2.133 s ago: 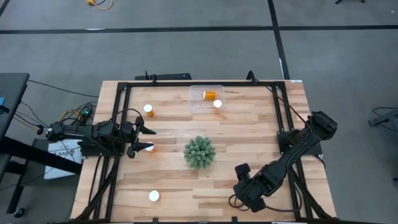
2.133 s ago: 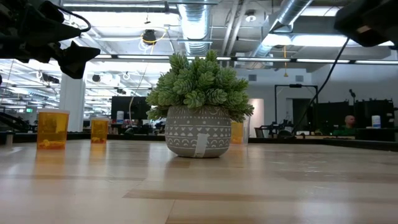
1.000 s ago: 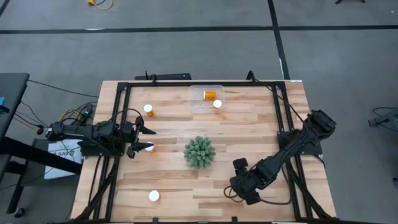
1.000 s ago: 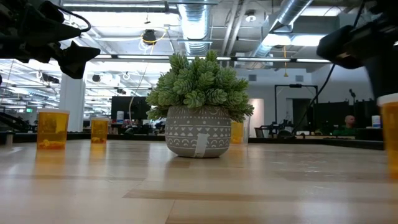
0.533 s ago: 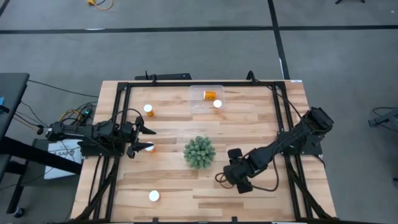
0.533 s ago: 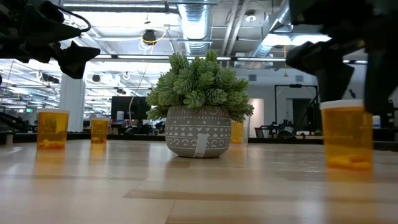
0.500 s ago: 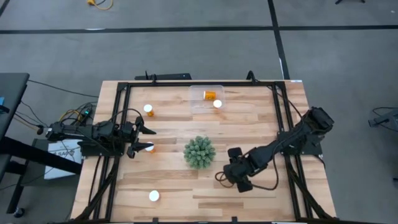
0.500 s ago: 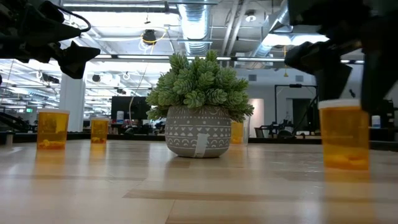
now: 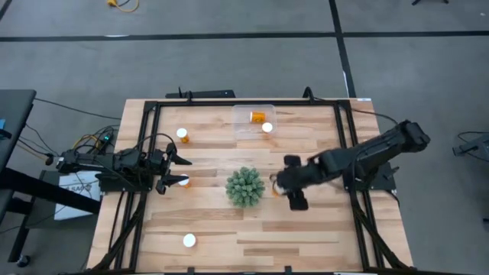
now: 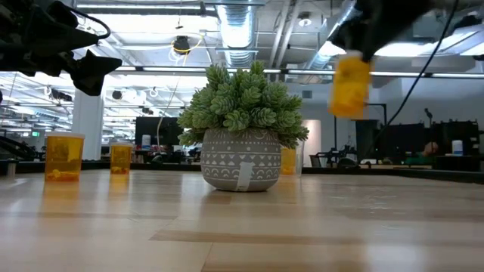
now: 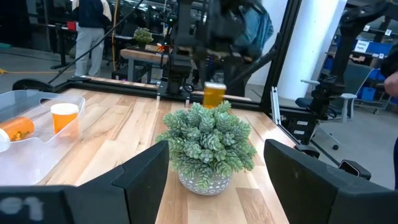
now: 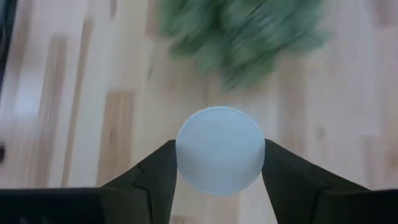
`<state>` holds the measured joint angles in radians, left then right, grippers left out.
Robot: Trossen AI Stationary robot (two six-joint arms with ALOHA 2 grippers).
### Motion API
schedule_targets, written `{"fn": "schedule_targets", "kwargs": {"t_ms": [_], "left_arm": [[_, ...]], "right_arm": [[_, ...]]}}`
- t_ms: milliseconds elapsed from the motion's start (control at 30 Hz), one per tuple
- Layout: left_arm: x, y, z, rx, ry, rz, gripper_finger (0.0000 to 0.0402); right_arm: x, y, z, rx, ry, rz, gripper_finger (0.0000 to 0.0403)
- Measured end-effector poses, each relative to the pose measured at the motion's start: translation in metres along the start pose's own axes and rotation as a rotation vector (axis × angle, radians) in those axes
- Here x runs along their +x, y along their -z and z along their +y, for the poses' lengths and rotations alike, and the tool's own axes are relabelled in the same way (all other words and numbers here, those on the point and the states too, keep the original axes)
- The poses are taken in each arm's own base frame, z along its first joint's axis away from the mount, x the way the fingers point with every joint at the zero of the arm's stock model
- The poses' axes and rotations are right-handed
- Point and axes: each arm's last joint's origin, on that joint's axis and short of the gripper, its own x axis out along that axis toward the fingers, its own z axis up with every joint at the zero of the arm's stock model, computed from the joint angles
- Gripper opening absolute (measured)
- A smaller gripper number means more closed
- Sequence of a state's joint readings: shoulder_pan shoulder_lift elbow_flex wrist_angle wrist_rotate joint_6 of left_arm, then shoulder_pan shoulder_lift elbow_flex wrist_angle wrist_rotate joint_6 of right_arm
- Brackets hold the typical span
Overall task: Pick and place pill bottles into a basket
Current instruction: Put the orange pill bottle into the transparent bin
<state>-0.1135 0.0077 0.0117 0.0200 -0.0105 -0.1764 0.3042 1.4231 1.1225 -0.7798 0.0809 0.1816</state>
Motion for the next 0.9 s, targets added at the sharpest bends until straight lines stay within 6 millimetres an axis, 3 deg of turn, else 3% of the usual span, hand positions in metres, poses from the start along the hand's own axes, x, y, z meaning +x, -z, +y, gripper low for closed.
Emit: {"fn": "schedule_targets", "kwargs": {"t_ms": [433,633,900], "left_arm": [[0.000,0.000,0.000,0.000,0.000,0.000,0.0254],[0.000,0.000,0.000,0.000,0.000,0.000,0.0254],[0.000,0.000,0.000,0.000,0.000,0.000,0.0254]], "right_arm": [[-0.052,-0.034,-0.097,0.188,0.205,-0.353,0.0191],[-0.045,-0.047,-0.135,0.234,0.276,-0.335,0.0191],[-0.016,-0.060,-0.171,0.285,0.292,-0.261,0.0191]]}}
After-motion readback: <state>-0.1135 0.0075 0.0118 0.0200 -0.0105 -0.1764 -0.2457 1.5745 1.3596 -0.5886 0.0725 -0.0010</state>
